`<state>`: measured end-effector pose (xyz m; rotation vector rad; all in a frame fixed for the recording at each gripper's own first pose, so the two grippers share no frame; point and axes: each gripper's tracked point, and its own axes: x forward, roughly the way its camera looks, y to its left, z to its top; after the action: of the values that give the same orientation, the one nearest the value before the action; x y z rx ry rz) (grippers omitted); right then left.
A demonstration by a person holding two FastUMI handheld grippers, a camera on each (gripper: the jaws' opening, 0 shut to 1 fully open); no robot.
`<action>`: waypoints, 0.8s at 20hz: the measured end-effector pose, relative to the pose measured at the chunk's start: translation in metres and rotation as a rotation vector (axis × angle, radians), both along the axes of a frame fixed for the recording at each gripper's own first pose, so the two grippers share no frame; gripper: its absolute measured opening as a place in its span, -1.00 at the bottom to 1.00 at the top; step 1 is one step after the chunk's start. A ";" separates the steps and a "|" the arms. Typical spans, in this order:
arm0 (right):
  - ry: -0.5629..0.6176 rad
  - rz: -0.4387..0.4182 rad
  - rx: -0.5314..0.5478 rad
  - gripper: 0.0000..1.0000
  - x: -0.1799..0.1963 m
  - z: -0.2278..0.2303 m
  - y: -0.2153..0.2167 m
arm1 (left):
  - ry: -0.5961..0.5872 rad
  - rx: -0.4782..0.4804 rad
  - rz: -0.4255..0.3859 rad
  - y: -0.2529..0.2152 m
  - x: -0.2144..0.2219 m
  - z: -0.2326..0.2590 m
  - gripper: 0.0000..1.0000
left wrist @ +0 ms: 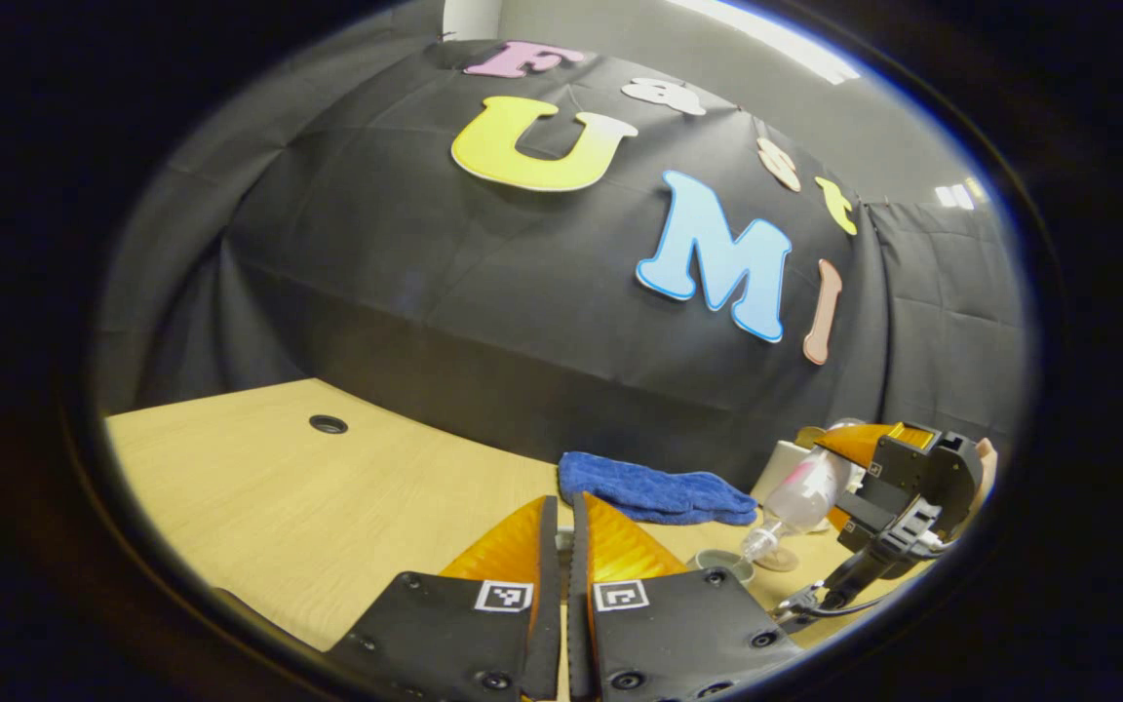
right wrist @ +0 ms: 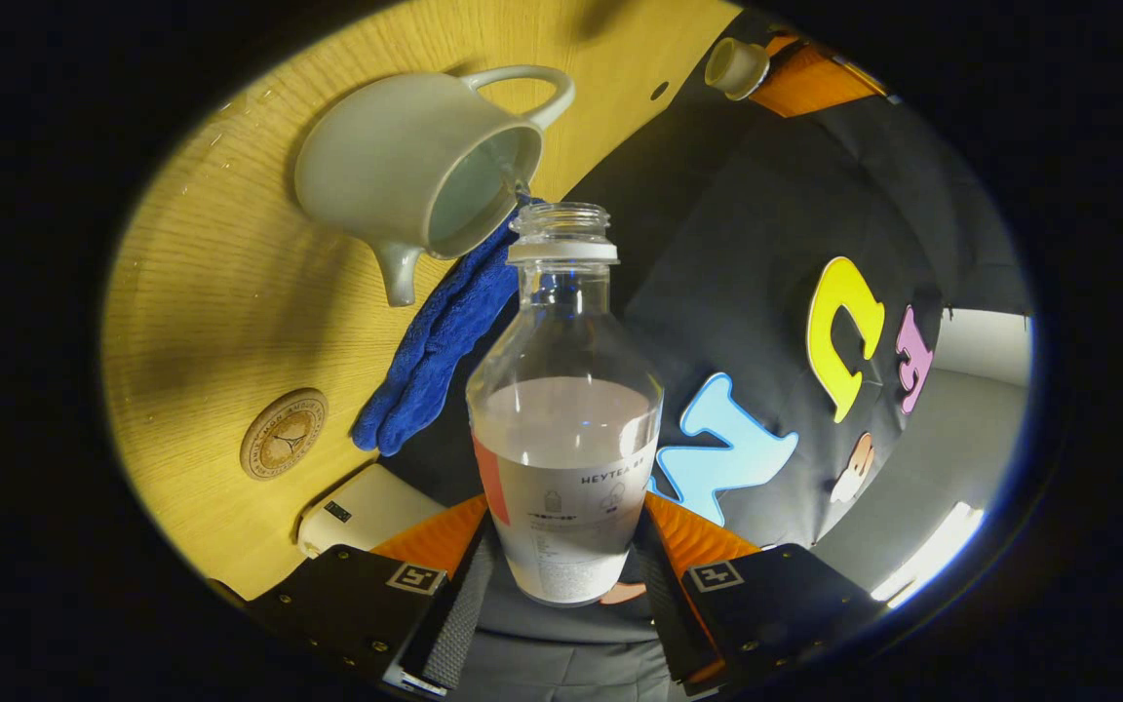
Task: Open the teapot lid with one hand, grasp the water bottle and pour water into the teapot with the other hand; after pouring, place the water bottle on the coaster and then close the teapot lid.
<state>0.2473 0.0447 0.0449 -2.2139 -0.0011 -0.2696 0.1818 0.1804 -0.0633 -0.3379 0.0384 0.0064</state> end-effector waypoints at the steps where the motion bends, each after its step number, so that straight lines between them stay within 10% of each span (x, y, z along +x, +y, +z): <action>1: -0.006 0.005 -0.015 0.51 -0.001 0.002 0.002 | 0.000 0.000 0.000 0.001 0.000 0.001 -0.81; 16: -0.051 0.025 -0.151 0.51 -0.002 0.011 0.013 | 0.010 -0.008 -0.014 -0.003 0.000 -0.001 -0.81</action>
<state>0.2455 0.0573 0.0556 -2.3545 -0.0788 -0.3209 0.1818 0.1774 -0.0645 -0.3453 0.0510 -0.0054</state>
